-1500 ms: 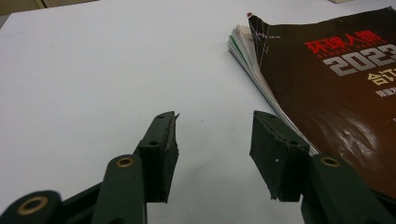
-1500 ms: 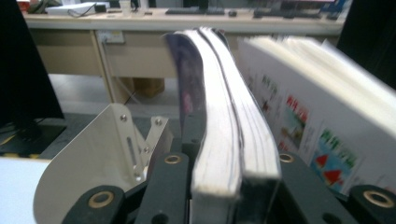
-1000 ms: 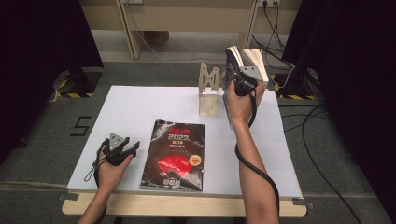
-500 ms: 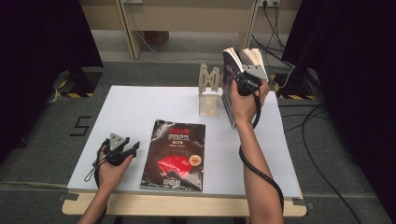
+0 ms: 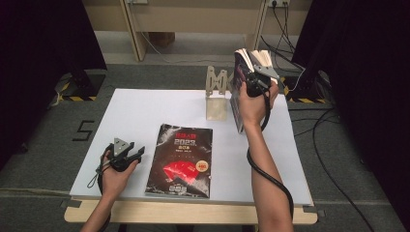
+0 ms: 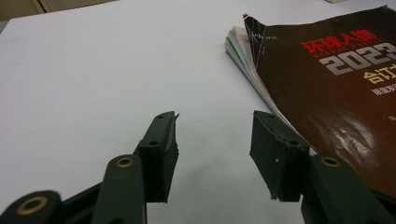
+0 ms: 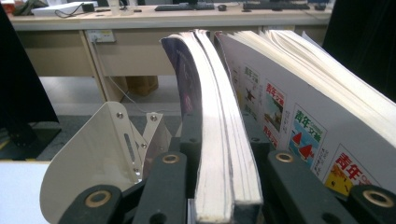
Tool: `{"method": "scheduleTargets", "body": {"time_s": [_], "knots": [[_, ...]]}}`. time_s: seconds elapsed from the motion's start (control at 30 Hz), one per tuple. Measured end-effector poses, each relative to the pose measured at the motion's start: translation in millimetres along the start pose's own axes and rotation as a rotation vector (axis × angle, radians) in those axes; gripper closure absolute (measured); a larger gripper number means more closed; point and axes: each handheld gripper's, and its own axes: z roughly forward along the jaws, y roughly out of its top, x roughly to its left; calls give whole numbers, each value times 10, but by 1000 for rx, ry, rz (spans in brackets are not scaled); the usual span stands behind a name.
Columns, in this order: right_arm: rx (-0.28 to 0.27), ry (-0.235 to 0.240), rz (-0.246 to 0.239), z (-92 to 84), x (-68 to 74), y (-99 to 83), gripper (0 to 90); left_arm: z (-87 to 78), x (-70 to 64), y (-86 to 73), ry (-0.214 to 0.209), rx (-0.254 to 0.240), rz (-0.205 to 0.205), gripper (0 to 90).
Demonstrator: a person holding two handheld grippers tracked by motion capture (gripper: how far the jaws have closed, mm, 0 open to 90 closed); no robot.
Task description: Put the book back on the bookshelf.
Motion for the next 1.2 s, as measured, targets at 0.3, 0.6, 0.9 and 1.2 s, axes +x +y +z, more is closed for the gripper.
{"method": "scheduleTargets", "body": {"time_s": [0.3, 0.6, 0.9, 1.2], "knots": [[0, -23, 4, 19, 35, -1, 760, 0, 3, -1, 0, -1, -2, 501], [-30, -34, -67, -23, 18, -34, 658, 1, -3, 2, 1, 5, 3, 501], [-37, -25, -68, -76, 26, -71, 622, -1, 1, 0, 0, 2, 2, 501], [-37, -12, -54, -175, -35, -151, 590, 3, -4, 1, 1, 4, 5, 501]]}}
